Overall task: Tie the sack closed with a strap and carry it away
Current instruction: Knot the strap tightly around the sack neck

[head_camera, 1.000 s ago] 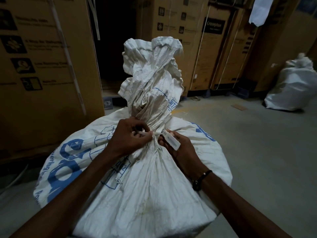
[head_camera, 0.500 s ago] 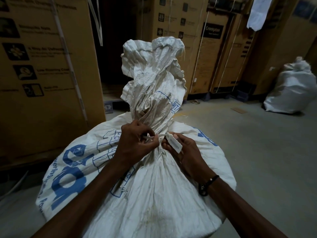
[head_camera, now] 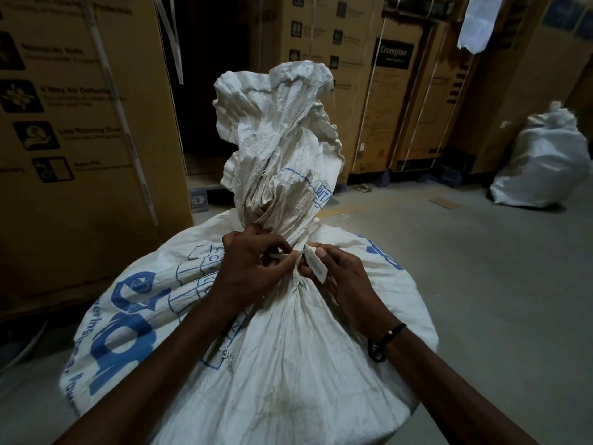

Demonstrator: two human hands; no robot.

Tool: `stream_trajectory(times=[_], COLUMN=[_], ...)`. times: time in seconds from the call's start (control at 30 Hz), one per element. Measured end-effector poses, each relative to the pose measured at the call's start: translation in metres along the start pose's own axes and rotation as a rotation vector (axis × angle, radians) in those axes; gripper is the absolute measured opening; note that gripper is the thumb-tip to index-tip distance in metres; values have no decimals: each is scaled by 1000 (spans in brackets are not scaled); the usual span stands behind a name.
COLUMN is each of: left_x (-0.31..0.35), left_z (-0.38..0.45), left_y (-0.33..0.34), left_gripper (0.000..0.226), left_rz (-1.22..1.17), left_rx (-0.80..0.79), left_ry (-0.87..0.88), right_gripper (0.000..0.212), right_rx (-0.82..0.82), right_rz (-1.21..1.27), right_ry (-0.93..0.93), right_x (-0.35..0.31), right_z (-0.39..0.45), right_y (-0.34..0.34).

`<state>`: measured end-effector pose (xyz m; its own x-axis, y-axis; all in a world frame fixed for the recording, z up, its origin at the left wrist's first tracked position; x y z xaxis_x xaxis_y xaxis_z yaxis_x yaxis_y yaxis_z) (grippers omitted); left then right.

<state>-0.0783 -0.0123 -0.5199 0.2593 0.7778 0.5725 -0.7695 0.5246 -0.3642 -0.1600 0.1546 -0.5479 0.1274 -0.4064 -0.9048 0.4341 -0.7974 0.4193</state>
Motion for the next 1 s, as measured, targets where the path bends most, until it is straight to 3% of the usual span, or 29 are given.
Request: stream_trajectory(times=[0.2,0.3,0.4,0.63,0.73,1.0], left_x=[13,16,17,25,32,45], left_z=[-1,-2,1,-8,-10,-14], left_y=[2,3,4,7,9,5], left_gripper=[21,12,18,27,43,26], left_rz=[121,137,145,361,419,396], left_rx=[20,23,16,-35,14,141], left_ry=[-47,-66,-59,151,106,37], right_gripper=[24,27,29,30,19,16], right_rx=[-22,-2,44,114,110,148], right_rz=[-169,-149,-84,-48,-43,-222], right_ry=[-89,-63,-37,-36,-52,-181], right_x=[-1,3,2,-3,-4,-14], right_z=[1,-1,0,-2,-5,-8], right_y=[-5,-5,-4,-2,3,7])
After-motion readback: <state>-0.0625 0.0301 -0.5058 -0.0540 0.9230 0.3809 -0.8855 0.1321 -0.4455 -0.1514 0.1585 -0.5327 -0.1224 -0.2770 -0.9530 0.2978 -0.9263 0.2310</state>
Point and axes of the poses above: each hand's wrist, its own z-axis towards the middle knuckle, its own y-axis out of the palm, x = y × z, the point moved 2 cm from there along z, towards the middle knuckle, and after that the axes turned 10 degrees about x, right-handed, at the moved point
